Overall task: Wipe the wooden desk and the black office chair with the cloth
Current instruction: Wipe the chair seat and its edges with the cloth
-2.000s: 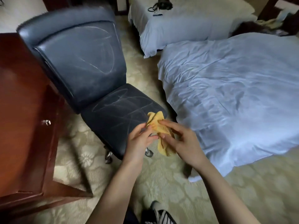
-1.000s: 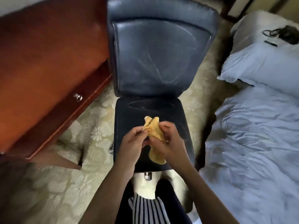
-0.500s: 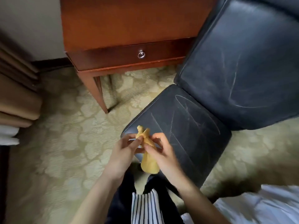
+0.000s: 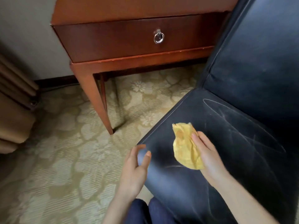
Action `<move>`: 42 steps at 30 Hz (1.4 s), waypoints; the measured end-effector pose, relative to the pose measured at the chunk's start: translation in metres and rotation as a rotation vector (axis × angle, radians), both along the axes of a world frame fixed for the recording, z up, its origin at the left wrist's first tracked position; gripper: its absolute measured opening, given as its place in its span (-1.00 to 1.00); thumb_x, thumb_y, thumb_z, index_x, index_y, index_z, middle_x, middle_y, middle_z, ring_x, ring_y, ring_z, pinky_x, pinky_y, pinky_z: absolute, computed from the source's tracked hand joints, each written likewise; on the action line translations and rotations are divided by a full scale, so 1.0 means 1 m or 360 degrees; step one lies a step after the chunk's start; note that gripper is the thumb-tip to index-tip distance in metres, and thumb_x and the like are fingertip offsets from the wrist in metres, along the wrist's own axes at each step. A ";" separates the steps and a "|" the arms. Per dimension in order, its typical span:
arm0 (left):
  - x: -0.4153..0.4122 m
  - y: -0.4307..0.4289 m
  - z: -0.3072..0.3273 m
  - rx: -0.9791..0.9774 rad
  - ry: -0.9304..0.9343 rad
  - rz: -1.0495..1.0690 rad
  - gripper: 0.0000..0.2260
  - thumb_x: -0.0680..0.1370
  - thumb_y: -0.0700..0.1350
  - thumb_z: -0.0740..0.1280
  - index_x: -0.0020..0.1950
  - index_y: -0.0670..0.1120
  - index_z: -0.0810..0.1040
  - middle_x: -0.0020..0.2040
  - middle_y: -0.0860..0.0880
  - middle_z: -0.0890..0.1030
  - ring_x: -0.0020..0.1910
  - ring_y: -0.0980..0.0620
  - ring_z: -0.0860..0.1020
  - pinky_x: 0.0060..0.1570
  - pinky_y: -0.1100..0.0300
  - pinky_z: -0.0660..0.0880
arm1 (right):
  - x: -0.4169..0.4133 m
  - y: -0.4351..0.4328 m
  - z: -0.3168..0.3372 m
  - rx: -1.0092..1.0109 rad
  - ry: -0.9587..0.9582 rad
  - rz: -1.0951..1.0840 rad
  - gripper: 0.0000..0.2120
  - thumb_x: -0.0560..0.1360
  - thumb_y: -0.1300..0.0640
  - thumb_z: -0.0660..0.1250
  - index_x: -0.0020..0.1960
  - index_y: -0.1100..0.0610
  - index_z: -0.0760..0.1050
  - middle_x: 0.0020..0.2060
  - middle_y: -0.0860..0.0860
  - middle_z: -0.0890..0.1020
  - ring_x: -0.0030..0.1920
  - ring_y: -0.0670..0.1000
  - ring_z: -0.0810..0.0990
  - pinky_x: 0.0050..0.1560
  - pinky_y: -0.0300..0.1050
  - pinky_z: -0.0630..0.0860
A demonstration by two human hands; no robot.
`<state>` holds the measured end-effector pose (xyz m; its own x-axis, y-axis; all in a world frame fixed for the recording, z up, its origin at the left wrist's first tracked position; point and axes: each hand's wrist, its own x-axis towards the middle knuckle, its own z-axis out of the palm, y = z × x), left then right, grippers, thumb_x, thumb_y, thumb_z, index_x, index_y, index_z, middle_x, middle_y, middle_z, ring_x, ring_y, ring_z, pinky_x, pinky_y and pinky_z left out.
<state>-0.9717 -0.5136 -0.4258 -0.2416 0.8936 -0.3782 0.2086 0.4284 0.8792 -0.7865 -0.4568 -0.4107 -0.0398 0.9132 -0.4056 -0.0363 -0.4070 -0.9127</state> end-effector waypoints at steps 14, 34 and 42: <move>-0.009 0.028 -0.159 0.0208 0.1047 -0.0187 -0.15 0.32 0.44 -0.26 0.54 0.10 0.05 0.47 0.04 0.27 0.46 -0.03 0.23 0.47 -0.11 -0.05 | 0.035 0.083 -0.079 0.1156 -0.1093 0.0155 -0.84 0.55 -0.01 0.30 -0.06 0.07 0.55 -0.17 -0.16 0.59 -0.19 -0.27 0.51 -0.14 -0.34 0.40; 0.061 -0.090 -0.150 0.0090 0.1650 -0.0152 -0.47 0.53 0.30 -0.12 0.17 -0.07 0.34 0.22 -0.12 0.42 0.31 -0.18 0.37 0.39 -0.24 0.04 | 0.121 -0.144 -0.113 0.1376 -0.1520 -0.0133 -0.73 0.49 0.00 0.33 0.19 -0.07 0.51 0.10 -0.25 0.49 0.06 -0.12 0.49 0.02 -0.17 0.37; 0.081 -0.100 -0.176 0.0694 0.0907 -0.0139 -0.26 0.39 0.37 -0.23 0.53 0.14 0.09 0.58 0.04 -0.05 0.54 0.10 -0.13 0.49 -0.03 -0.16 | 0.151 -0.176 -0.171 0.1409 -0.1943 -0.0307 -0.74 0.45 0.10 0.38 0.14 0.00 0.61 0.03 -0.06 0.59 -0.10 0.10 0.53 -0.06 0.00 0.42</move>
<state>-0.8908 -0.6131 -0.6014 -0.2158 0.9595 0.1811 0.7032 0.0241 0.7106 -0.6358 -0.6328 -0.5817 0.0494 0.8245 0.5637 0.9115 0.1934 -0.3629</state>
